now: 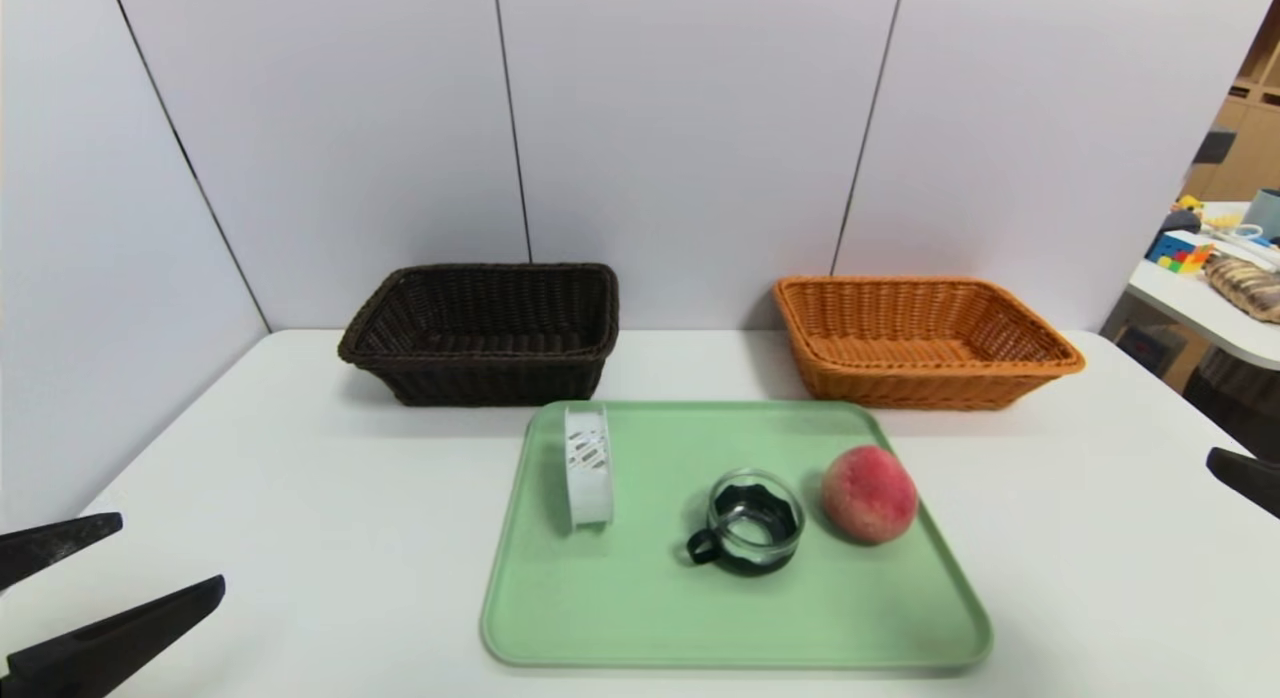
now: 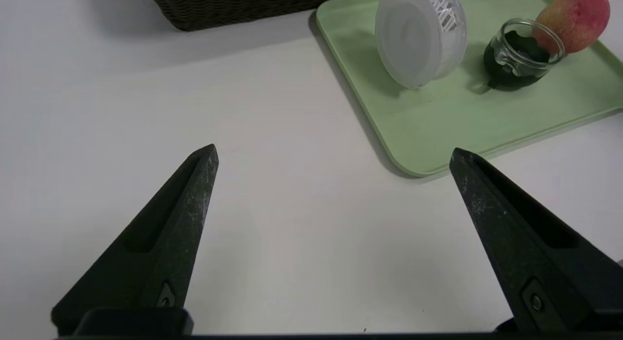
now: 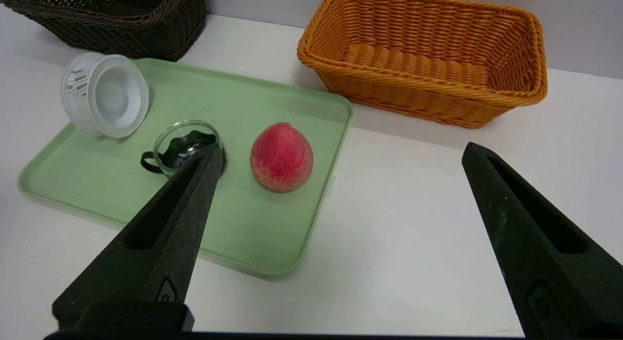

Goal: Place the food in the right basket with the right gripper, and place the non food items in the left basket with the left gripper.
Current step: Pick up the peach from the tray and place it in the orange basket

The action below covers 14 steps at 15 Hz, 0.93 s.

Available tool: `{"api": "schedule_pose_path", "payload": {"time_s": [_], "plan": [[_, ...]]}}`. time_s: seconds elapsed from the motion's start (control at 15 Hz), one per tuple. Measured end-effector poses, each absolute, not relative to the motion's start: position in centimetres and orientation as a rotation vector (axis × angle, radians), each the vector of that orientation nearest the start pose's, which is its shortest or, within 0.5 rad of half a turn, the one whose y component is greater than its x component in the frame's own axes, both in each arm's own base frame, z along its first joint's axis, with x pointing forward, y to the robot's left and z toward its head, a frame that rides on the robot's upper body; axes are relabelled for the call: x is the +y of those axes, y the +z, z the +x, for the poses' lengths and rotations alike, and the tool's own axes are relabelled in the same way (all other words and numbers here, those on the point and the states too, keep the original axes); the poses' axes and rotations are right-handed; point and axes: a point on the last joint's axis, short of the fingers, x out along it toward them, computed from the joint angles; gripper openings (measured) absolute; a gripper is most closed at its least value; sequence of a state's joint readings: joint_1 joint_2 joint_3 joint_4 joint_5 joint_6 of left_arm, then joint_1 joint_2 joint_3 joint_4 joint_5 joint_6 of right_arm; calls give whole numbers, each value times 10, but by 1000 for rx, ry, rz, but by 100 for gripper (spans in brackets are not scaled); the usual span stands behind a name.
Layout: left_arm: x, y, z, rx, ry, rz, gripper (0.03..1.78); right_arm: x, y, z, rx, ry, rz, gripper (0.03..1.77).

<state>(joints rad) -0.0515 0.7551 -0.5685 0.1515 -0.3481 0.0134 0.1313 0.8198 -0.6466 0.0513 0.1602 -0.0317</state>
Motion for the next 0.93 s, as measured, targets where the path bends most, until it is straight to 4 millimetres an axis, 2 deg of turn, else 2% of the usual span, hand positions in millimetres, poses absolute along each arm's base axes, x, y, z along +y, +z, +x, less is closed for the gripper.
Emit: {"api": "schedule_pose_path", "payload": {"time_s": [0.2, 0.47, 0.93], "plan": [[-13, 211, 74, 360, -408, -41, 169, 23, 237, 97, 231, 318, -40, 170], [-19, 209, 100, 389, -396, -49, 169, 51, 229, 125, 248, 318, -43, 170], [-66, 185, 147, 424, -413, -39, 169, 78, 193, 165, 343, 333, -72, 170]]}}
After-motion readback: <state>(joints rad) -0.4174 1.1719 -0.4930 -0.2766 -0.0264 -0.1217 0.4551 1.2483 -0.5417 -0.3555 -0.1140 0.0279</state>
